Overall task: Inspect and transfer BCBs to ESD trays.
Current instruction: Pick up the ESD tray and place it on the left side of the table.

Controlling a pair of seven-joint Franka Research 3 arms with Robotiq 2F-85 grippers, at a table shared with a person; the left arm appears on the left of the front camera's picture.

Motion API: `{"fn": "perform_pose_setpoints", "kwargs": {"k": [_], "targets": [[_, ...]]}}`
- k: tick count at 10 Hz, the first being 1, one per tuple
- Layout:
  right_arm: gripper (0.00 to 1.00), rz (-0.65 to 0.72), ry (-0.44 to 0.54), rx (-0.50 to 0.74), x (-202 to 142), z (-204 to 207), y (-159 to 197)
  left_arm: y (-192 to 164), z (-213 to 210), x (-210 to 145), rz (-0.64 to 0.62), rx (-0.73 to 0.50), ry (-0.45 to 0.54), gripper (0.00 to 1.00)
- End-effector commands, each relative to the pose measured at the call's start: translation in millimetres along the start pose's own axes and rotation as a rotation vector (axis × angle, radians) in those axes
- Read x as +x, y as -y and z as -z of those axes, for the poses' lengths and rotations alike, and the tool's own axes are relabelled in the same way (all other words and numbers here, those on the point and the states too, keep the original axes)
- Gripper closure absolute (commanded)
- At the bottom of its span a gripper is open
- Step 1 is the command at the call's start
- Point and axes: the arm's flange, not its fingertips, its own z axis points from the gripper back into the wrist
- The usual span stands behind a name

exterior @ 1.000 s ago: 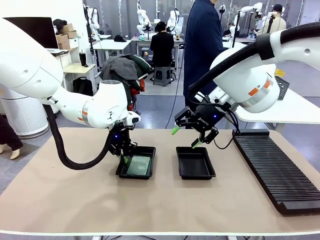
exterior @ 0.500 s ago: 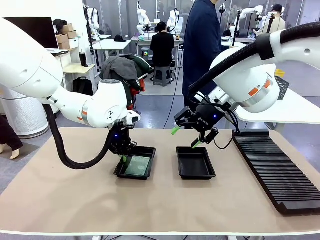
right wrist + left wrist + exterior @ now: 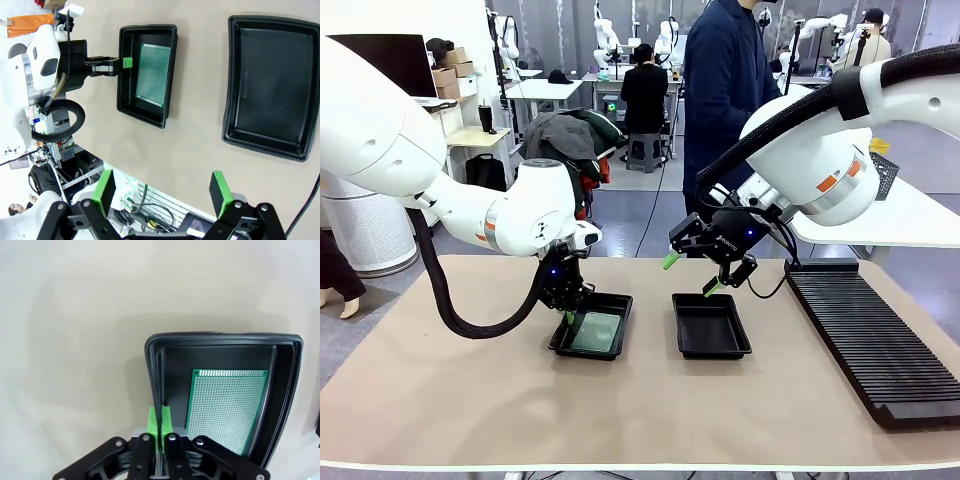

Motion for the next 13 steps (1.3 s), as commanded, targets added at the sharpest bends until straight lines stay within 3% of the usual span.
{"fn": "perform_pose_setpoints", "kwargs": {"k": [1,4,7,13], "targets": [[0.00,0.020,0.013,-0.013,2,3,-2,-2,0,0,0.006,0.000,0.000,1.00],[0.00,0.020,0.013,-0.013,2,3,-2,-10,2,-5,-0.017,-0.016,-0.011,0.97],[0.00,0.020,0.013,-0.013,2,3,-2,-27,11,-12,-0.039,-0.148,0.015,0.97],[0.00,0.020,0.013,-0.013,2,3,-2,-71,-8,-36,-0.074,-0.270,0.094,0.97]]}}
